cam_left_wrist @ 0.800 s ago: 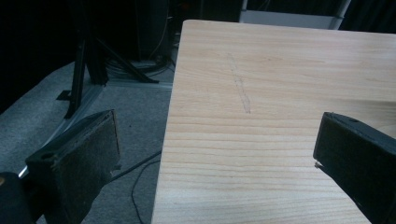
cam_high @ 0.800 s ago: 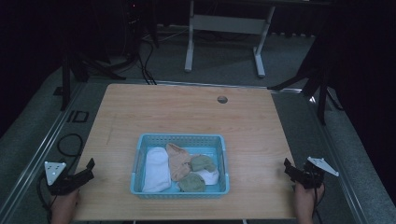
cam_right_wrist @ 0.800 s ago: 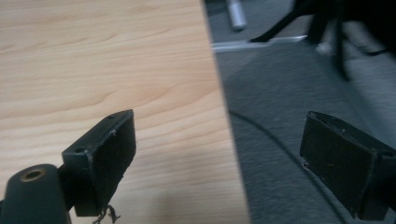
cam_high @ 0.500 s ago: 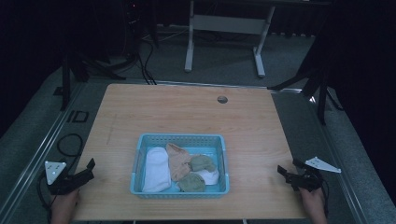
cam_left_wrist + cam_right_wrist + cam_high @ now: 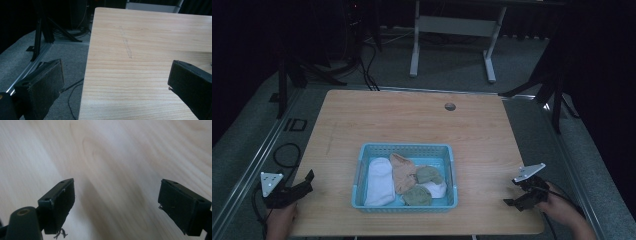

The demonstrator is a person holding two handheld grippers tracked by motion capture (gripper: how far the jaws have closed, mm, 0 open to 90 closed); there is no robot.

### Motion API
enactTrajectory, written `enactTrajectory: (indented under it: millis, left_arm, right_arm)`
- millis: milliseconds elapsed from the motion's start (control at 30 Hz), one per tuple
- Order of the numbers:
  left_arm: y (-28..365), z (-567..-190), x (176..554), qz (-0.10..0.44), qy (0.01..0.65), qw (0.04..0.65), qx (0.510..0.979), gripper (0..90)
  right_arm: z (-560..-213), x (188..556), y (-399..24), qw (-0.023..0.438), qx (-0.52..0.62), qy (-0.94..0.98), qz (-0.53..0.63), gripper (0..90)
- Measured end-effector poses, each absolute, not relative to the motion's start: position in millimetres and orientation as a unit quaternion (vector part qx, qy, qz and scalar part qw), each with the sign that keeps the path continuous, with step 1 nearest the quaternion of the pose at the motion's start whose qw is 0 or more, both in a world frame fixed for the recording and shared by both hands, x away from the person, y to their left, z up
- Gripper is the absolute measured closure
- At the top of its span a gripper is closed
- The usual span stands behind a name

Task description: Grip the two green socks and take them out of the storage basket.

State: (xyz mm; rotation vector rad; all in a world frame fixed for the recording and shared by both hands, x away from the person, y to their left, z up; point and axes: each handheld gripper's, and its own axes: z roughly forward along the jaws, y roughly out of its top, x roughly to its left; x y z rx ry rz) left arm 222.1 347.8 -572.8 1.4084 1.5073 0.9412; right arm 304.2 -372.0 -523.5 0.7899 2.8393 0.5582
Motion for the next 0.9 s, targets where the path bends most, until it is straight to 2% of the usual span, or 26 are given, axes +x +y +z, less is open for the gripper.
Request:
enactTrajectory:
  millis: [100, 300, 900]
  left_arm:
    - [347.7, -572.7, 222.1, 0.376, 0.601, 0.423, 0.565, 0.7]
    - [347.5, -572.7, 222.3, 0.375, 0.6, 0.422, 0.566, 0.7]
    - [347.3, -572.7, 222.8, 0.373, 0.601, 0.422, 0.568, 0.7]
  right_arm:
    - [-521.5, 307.0, -360.7, 0.057, 0.24, 0.964, 0.096, 14.1]
    - [-513.2, 313.7, -343.9, 0.009, 0.212, 0.977, 0.018, 15.1]
    - [-505.9, 322.0, -315.2, -0.019, 0.173, 0.985, -0.008, 14.3]
